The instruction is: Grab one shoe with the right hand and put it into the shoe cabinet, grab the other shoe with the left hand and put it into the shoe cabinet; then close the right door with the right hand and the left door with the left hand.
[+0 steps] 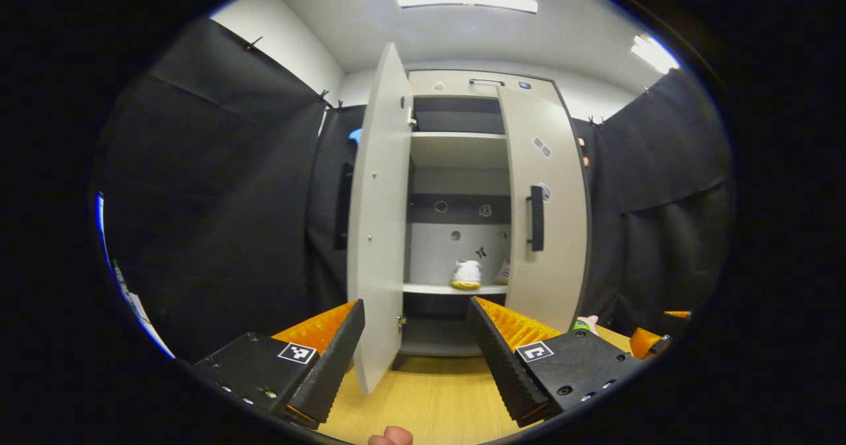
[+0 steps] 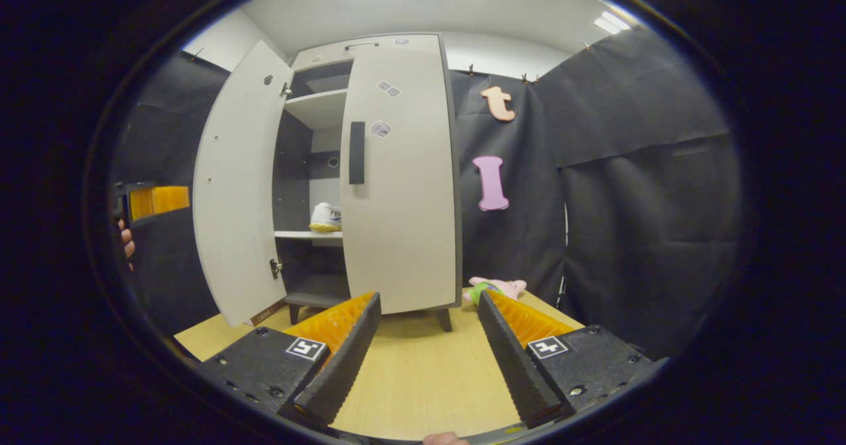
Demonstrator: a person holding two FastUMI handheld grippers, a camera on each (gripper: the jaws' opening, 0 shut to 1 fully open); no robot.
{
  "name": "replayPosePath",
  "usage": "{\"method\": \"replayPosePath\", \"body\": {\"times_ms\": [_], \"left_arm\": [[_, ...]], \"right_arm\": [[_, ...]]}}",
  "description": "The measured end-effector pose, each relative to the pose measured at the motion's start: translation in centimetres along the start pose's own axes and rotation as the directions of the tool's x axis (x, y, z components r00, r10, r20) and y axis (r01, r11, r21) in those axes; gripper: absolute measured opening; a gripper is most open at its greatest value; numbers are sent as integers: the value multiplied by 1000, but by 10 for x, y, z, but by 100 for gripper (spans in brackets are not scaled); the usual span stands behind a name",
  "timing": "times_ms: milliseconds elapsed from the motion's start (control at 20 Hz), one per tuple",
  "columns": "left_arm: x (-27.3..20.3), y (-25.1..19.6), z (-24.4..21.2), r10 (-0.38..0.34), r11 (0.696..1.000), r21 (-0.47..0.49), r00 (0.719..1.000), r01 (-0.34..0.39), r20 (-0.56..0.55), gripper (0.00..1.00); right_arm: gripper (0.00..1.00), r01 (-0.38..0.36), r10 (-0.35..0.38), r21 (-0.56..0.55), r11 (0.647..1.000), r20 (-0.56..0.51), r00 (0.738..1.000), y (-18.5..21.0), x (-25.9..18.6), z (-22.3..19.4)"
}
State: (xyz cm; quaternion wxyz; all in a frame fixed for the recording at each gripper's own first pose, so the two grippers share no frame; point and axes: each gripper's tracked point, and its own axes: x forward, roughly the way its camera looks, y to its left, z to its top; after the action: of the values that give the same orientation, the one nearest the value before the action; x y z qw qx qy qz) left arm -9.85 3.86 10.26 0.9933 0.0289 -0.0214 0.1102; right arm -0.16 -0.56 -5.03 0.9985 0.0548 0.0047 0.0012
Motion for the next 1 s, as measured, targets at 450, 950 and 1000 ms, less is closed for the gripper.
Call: {"method": "replayPosePath", "body": {"times_ms": [450,950,1000], "left_arm": [[82,118,40,191,981,23,981,-192,45,95],[164,148,46,159,987,6,987,-159,-7,95],[166,146,48,139,990,-4,990,-139,-9,95]], "right_arm": [[96,-15,15,12,1000,-2,1000,3,5,1],[96,2,-2,10,1000,-8,1000,1,16,5],[96,6,-6,6,1000,-6,1000,0,18,6]]}}
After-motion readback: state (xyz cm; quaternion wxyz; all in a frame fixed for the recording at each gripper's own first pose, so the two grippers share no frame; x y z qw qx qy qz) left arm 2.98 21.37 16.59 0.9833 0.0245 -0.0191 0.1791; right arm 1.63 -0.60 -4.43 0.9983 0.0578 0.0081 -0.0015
